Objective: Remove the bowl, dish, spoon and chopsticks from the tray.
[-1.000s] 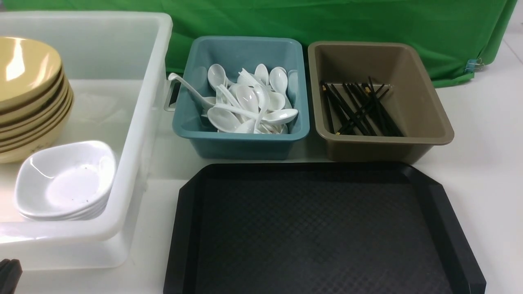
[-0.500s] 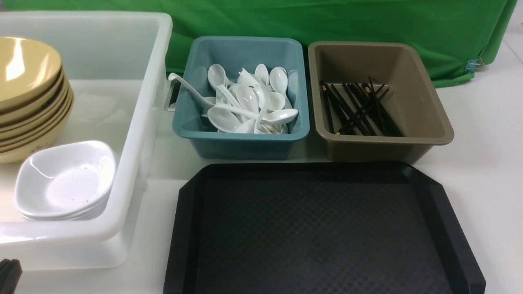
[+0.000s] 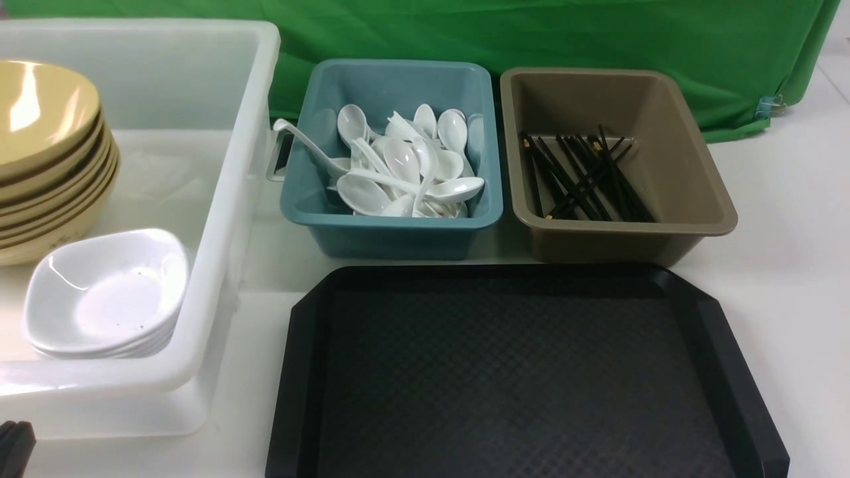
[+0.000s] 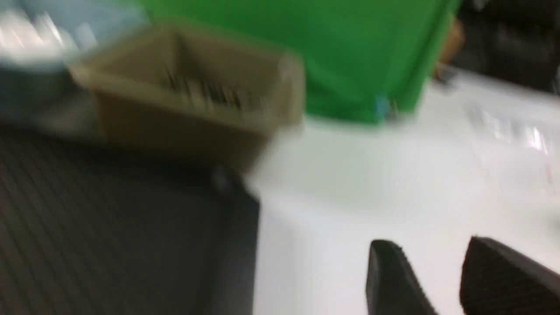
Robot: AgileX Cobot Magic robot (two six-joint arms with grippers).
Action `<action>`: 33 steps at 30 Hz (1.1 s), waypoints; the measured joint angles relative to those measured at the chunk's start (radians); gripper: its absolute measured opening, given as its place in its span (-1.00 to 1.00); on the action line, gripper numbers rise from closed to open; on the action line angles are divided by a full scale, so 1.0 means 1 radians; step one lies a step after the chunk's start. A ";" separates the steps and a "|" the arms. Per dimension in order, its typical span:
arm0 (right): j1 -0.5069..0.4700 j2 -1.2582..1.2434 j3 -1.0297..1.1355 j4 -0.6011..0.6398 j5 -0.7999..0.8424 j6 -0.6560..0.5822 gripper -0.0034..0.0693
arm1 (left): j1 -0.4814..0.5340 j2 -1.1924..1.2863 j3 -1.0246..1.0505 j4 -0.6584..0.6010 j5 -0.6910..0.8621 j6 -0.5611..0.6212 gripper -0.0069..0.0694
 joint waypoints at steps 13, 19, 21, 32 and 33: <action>-0.030 -0.001 0.008 0.004 0.051 0.007 -0.25 | 0.000 -0.001 0.000 0.002 -0.001 0.000 -0.81; -0.030 -0.001 0.008 0.004 0.051 0.007 -0.25 | 0.000 -0.001 0.000 0.003 -0.001 0.001 -0.81; -0.030 -0.001 0.008 0.004 0.051 0.007 -0.24 | 0.000 -0.001 0.000 0.003 -0.001 0.003 -0.81; -0.030 -0.001 0.008 0.004 0.051 0.007 -0.24 | 0.000 -0.001 0.000 0.003 -0.001 0.002 -0.81; -0.030 -0.001 0.008 0.004 0.051 0.007 -0.24 | 0.000 -0.001 0.000 0.003 -0.001 0.002 -0.81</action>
